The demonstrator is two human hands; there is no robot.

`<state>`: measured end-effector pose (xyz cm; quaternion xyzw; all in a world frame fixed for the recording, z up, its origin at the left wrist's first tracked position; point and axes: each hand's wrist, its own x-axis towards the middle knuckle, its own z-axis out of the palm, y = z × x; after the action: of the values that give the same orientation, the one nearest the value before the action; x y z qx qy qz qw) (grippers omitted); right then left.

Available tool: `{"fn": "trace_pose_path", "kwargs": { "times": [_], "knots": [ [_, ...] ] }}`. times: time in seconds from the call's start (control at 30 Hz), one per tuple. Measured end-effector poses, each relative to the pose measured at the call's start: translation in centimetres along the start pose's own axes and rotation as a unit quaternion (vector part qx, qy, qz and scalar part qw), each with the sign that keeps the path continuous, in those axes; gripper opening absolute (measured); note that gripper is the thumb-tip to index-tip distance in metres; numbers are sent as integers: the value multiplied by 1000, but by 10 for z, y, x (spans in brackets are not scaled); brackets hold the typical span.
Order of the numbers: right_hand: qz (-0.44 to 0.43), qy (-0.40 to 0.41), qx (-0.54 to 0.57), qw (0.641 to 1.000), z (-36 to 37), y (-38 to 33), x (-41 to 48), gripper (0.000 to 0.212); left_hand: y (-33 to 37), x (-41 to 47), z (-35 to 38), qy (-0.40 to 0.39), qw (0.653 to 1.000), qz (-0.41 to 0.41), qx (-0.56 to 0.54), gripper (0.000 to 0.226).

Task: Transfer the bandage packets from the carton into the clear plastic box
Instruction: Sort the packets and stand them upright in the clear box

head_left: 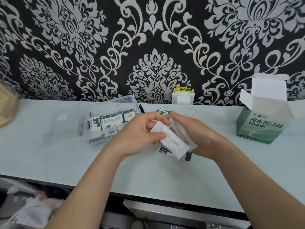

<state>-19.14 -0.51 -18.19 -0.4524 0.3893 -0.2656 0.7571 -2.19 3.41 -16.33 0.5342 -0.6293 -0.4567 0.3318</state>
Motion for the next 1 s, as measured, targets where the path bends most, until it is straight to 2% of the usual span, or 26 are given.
{"fn": "trace_pose_path", "kwargs": {
  "times": [0.07,0.13,0.2,0.27,0.37,0.47,0.57,0.67,0.73,0.87,0.93,1.0],
  "knots": [
    [13,-51,4,999,6,0,-5,40,4,3,12,47,998,28,-14,29],
    [12,-51,-35,998,9,0,-8,35,0,9,27,100,992,57,53,31],
    [-8,-17,-68,998,4,0,-8,25,-5,16,36,156,973,86,145,32],
    [-33,52,-69,996,-7,-3,-7,23,-8,23,39,187,957,92,203,29],
    [-63,154,-65,984,-23,-9,-7,25,-18,33,40,141,928,56,340,39],
    [-71,224,-168,957,-32,-8,-8,30,-24,37,46,62,910,20,410,54],
    [-86,241,-299,919,-33,-2,-3,30,-25,40,45,58,925,0,377,49],
    [-85,247,-340,903,-35,1,1,20,-22,42,43,59,939,1,340,38],
    [-86,257,-307,912,-37,-2,-1,16,-18,41,41,65,951,18,302,33],
    [-54,245,-148,957,-40,-10,-6,18,-8,35,28,119,967,71,215,28],
    [-18,201,-90,975,-40,-12,-9,31,-4,33,23,142,978,87,128,29],
    [20,124,-50,991,-36,-11,-10,47,0,31,23,139,984,90,58,37]
  ]
}}
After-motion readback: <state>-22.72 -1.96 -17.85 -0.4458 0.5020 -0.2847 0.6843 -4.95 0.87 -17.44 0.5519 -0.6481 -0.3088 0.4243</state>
